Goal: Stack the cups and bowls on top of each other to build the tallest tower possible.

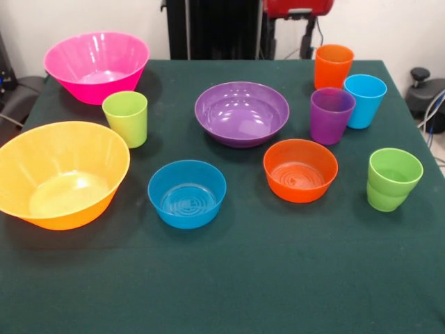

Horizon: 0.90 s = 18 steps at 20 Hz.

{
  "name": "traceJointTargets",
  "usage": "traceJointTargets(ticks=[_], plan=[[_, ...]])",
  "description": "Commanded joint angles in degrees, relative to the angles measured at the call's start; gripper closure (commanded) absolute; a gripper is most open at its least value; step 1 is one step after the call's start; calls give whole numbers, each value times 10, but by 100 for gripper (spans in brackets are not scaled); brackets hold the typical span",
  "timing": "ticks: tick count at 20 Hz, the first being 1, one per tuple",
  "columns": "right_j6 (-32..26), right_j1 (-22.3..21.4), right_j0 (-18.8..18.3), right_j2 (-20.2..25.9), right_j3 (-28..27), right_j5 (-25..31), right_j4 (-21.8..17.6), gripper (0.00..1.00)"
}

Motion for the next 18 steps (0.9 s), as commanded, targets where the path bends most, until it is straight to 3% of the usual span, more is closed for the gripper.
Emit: traceJointTargets(ticks=[1,18], plan=[[-109,92,-33,67,-35,52,-92,0],[-141,61,-138,152,-39,131,-121,0]])
